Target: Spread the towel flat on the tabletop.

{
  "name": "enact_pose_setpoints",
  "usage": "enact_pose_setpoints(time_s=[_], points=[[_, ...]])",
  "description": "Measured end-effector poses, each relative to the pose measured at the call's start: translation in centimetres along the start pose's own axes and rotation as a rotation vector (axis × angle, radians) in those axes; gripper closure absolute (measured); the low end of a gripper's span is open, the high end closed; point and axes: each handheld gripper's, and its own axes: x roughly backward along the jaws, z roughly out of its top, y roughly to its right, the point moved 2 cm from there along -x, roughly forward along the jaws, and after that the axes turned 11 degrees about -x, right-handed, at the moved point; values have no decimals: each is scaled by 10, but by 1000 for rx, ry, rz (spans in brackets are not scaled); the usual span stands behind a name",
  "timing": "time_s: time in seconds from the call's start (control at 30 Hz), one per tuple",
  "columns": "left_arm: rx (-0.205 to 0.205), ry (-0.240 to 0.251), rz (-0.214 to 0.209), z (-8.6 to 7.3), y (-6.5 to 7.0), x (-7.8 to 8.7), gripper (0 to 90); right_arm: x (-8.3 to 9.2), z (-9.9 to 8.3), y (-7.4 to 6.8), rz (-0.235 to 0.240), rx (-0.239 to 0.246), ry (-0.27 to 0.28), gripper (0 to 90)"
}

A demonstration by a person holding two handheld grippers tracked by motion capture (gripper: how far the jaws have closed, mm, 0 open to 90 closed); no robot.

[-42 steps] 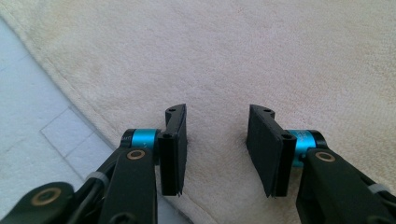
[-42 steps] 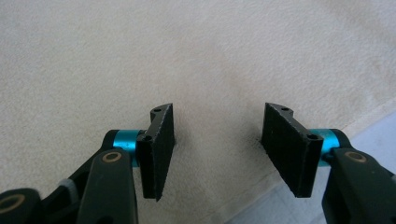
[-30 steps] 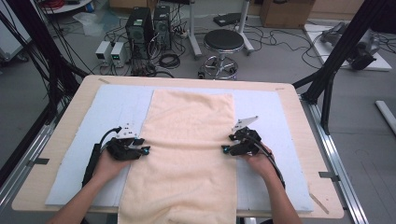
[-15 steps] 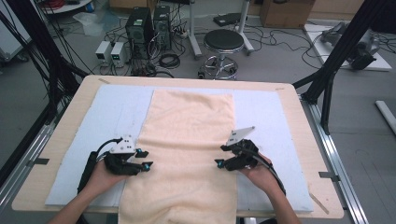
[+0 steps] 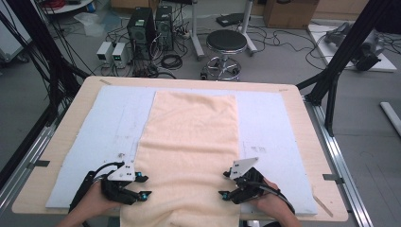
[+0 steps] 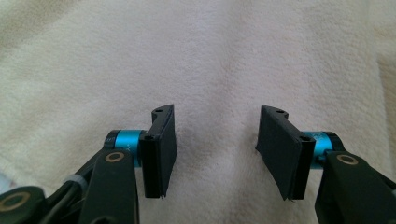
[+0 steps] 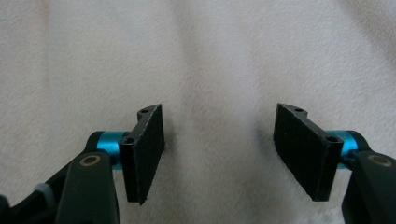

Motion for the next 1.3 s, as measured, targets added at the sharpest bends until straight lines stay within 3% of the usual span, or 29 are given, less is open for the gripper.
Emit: enact_pose_setpoints(time_s=[0.1, 0.23, 0.37, 0.4, 0.5, 0.6, 0.7, 0.77, 0.87, 0.93, 1.0, 1.13, 1.3], points=[[26, -3, -19, -2, 7, 3, 457, 3, -5, -3, 5, 7, -5, 332], [25, -12, -39, -3, 13, 7, 449, 7, -10, -10, 22, 10, -13, 324], [28, 14, -57, -2, 8, 9, 473, 10, -8, -10, 33, 14, -39, 319], [30, 22, -46, -1, 6, 10, 474, 12, -5, -7, 15, 1, -23, 312], [18, 66, 41, 5, -8, 11, 450, 17, 6, 11, -28, -38, 35, 313], [19, 76, 111, 11, -25, 6, 430, 19, 22, 35, -86, -119, 77, 347], [50, 71, 185, 15, -51, -6, 442, 14, 37, 59, -144, -135, 93, 427], [102, 75, 213, 13, -66, -13, 464, 6, 44, 75, -181, -152, 82, 453], [164, 23, 200, 3, -81, -21, 527, -9, 47, 94, -145, -227, 87, 488], [207, 41, 196, 0, -83, -18, 581, -21, 44, 101, -135, -250, 54, 509], [201, 21, 217, 0, -81, -16, 691, -19, 42, 104, -125, -277, 78, 654], [215, 22, 218, -1, -78, -14, 754, -16, 40, 99, -101, -254, 42, 729], [240, 40, 183, -7, -70, -7, 762, -14, 39, 92, -89, -221, 9, 701]])
